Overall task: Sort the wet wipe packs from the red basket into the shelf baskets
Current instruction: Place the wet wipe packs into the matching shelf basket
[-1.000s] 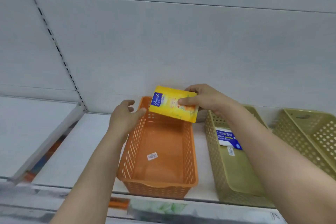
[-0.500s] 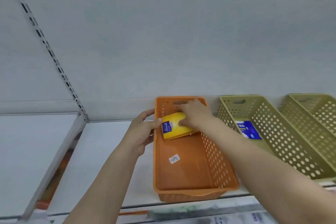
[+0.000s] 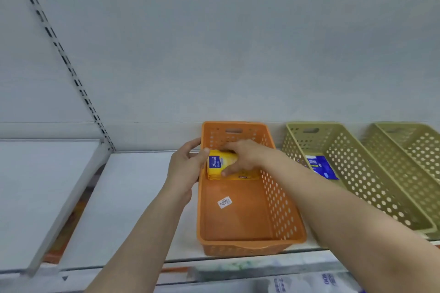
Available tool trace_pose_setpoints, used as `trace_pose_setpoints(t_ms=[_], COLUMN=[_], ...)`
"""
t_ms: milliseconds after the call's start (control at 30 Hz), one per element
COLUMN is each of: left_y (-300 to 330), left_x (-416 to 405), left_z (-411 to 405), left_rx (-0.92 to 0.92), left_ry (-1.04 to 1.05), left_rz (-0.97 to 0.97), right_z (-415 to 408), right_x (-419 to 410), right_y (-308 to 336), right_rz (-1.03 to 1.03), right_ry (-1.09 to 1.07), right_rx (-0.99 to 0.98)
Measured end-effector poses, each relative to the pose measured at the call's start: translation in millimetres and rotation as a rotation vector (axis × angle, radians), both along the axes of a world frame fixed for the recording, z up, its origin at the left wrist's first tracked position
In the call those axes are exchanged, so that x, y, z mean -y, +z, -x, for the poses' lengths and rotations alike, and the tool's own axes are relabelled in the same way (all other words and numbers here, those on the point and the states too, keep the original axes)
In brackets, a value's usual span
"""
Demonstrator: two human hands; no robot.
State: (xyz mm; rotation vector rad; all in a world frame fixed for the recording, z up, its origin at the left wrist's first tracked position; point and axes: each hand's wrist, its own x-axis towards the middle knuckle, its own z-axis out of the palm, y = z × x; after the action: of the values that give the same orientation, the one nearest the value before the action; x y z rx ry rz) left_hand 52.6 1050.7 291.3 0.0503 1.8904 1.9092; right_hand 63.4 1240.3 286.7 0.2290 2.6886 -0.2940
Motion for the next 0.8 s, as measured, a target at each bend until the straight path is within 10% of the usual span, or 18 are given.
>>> trace_pose_setpoints(t_ms=[800], left_y=[17.2], left_x=[-3.5], left_z=[-16.9], left_rx=[-0.194], left_ry=[0.092], left_rz=[0.368], right_z=[-7.2], right_x=[-0.8], right_y=[28.2], right_rz=[-0.099], right_ry=[0.155], right_rx=[-0.130])
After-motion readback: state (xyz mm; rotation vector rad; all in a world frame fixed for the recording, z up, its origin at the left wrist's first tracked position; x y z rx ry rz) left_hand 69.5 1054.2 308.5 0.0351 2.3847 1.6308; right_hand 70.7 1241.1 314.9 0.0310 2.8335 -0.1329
